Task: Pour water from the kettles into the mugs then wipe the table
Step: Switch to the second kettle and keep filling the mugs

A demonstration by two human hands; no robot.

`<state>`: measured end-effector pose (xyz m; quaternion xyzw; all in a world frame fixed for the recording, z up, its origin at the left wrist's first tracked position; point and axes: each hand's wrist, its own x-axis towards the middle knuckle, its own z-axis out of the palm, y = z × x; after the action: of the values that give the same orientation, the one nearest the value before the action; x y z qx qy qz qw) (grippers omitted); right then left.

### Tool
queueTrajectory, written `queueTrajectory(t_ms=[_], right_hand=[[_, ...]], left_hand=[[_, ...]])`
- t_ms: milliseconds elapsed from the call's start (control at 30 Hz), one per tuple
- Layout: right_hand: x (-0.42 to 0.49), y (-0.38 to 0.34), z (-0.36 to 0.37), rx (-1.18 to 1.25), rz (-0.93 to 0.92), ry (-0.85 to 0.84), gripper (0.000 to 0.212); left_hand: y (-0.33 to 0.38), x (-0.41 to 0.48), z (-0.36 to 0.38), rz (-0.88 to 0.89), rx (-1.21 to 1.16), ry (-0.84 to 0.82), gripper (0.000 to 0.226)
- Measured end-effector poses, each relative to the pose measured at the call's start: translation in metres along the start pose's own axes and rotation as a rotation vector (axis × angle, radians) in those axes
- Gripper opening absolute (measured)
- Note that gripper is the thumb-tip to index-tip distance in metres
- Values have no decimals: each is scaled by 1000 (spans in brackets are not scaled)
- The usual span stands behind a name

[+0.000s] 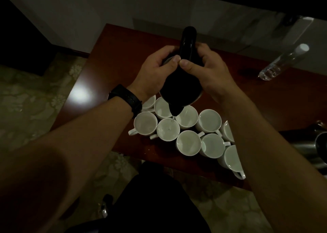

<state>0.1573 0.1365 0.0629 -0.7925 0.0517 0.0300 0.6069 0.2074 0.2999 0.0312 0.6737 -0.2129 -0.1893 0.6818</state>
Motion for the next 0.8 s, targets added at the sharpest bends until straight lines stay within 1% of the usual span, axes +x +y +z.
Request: queueTrajectory(t_ms=[167, 433, 600, 800], right_hand=[[0, 1, 0, -17, 9, -1, 32], [-2, 0, 1, -25, 4, -5, 27], [-3, -1, 1, -37, 1, 3, 27], [-2, 1, 0, -38, 4, -5, 29]], left_hand=[[0, -2, 0, -7, 24, 3, 28], [0, -3, 1, -22, 16, 15, 32], [1, -3, 1, -9, 56, 9, 33], [-1, -3, -1, -12, 47, 8, 31]])
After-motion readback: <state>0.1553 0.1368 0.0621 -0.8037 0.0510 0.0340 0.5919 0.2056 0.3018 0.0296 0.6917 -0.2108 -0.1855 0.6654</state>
